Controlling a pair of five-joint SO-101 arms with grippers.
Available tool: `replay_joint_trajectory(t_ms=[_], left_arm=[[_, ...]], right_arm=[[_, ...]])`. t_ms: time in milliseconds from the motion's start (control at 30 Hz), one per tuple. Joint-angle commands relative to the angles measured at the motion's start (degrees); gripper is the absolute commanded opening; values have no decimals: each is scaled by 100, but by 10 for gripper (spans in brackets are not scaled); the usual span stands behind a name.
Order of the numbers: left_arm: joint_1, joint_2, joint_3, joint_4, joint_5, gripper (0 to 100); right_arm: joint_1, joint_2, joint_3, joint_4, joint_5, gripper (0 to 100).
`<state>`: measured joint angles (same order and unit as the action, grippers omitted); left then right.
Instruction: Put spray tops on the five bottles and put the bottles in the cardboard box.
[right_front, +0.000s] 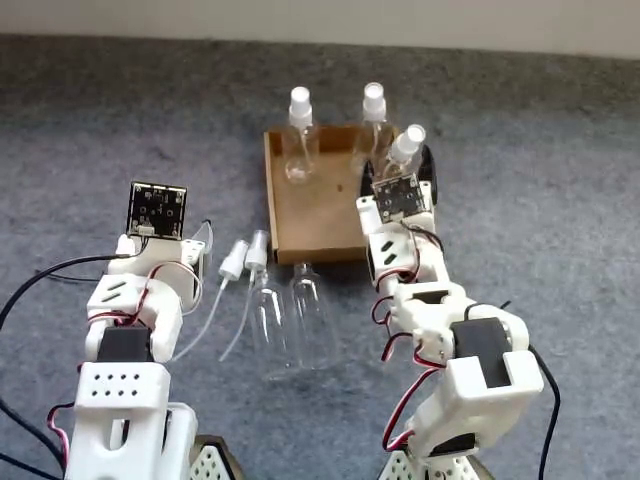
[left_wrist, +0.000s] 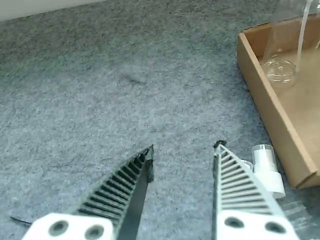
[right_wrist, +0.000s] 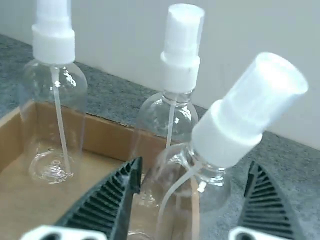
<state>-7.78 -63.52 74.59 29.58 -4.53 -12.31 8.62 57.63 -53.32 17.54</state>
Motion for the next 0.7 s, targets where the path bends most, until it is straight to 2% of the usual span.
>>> replay_joint_trajectory(t_ms=[0, 267, 400, 667], left_arm=[[31, -40, -22, -132, -35, 188], [31, -40, -22, -132, -35, 188], [31, -40, -22, -132, -35, 188], [31, -40, -22, -132, -35, 188]], right_arm=[[57, -75, -303, -92, 132, 264], [84, -75, -312, -84, 167, 264], [66, -75, -312, 75, 598, 264], [75, -75, -321, 303, 589, 264]])
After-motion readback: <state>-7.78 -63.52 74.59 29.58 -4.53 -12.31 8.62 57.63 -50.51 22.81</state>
